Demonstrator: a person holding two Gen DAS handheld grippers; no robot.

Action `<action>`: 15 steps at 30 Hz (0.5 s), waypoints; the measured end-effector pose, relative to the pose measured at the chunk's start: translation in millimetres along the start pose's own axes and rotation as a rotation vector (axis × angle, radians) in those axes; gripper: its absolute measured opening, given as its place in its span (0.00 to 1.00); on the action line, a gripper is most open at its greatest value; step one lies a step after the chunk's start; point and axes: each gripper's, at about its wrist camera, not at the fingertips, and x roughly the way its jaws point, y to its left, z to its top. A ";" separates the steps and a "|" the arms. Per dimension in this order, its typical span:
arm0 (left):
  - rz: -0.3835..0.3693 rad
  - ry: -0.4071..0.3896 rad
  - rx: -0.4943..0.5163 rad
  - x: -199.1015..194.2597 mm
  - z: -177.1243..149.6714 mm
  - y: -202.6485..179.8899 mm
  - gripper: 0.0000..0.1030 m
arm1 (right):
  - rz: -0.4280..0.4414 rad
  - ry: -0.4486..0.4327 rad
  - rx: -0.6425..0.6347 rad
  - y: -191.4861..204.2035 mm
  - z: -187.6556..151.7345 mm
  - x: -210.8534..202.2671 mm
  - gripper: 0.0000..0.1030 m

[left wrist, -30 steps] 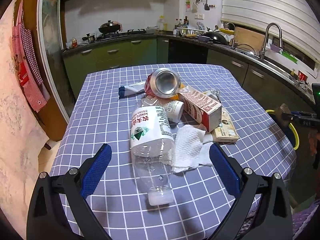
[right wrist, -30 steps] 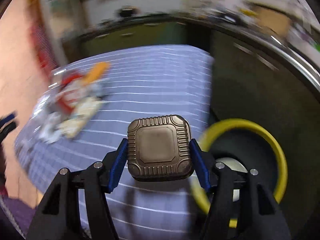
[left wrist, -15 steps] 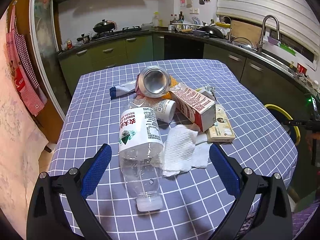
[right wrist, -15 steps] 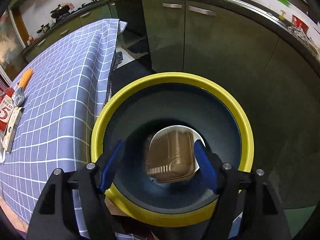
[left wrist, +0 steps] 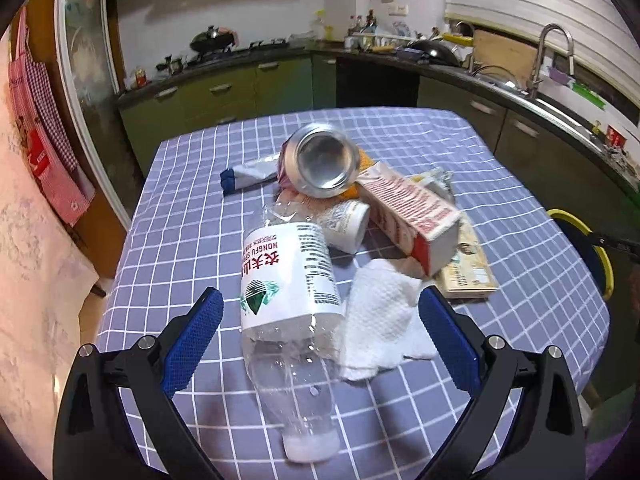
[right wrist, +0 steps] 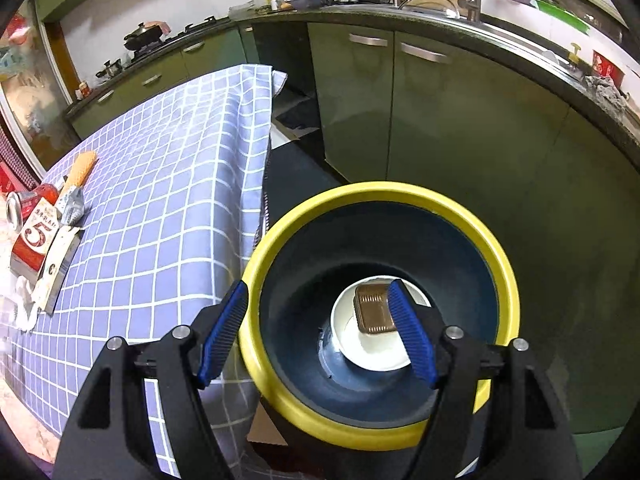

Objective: Collect trash
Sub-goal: 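Grasp the clear water bottle by its white label with the left gripper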

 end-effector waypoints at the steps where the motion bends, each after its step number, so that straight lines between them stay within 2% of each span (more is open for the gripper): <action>1: 0.006 0.013 -0.005 5.0 0.6 1.3 0.94 | 0.002 0.004 0.000 0.2 -1.8 -0.5 0.66; 4: 0.027 0.063 -0.030 22.4 4.1 9.2 0.94 | 0.008 0.010 0.001 0.4 -4.7 1.0 0.66; 15: -0.022 0.199 -0.112 65.8 17.0 37.2 0.94 | 0.028 0.044 -0.014 9.2 -8.1 14.0 0.66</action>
